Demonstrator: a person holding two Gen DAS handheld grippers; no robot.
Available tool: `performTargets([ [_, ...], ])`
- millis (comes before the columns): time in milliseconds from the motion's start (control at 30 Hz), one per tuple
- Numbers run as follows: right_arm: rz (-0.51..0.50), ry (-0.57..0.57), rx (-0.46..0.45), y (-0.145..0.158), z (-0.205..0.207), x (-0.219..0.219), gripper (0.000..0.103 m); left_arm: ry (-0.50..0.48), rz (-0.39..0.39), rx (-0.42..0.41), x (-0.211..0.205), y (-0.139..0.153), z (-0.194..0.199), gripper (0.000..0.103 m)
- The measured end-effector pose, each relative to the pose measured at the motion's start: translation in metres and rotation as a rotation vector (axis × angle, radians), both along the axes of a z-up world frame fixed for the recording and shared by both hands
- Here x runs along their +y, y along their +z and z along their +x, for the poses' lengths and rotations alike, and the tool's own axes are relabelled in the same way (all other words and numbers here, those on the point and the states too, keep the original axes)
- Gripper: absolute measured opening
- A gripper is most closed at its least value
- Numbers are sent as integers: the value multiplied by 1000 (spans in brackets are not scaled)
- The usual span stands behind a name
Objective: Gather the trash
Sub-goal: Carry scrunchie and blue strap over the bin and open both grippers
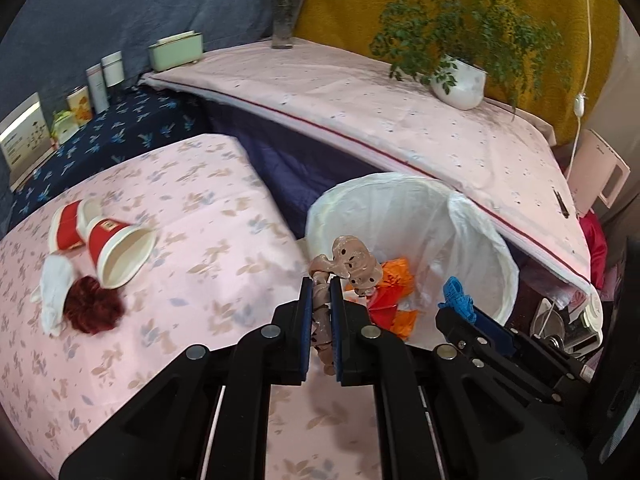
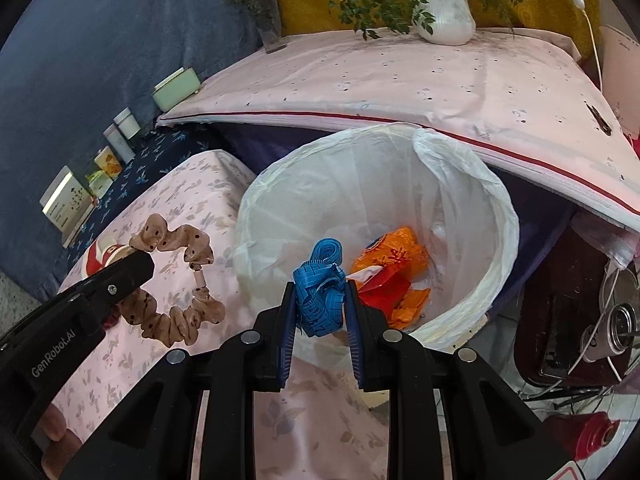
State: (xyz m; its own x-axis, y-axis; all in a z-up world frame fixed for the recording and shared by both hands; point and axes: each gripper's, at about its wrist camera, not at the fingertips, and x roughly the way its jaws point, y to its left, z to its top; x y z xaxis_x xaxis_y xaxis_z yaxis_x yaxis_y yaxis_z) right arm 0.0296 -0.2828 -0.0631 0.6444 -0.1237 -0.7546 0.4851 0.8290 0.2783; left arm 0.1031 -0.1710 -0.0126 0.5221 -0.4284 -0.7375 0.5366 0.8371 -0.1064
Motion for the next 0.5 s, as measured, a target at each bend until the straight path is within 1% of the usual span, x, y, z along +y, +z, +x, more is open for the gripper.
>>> performTargets([
  [133,9,-39,3,-4,-3,-18,22,-41,-1,-9,-24,2,2,9],
  [267,12,-64,9,-8,-3,-31,22,-50,-29,-7,-39,3,7,13],
  [333,14,-71,12,-9,-1,-35,23,-48,-30,-19,-44,4,8,24],
  [367,16,-73,12,-10,-1,-36,24,-48,-29,-21,-46,5,9,26],
  [500,11,-83,6,-10,1,-39,26,-32,-27,-27,-47,5,9,45],
])
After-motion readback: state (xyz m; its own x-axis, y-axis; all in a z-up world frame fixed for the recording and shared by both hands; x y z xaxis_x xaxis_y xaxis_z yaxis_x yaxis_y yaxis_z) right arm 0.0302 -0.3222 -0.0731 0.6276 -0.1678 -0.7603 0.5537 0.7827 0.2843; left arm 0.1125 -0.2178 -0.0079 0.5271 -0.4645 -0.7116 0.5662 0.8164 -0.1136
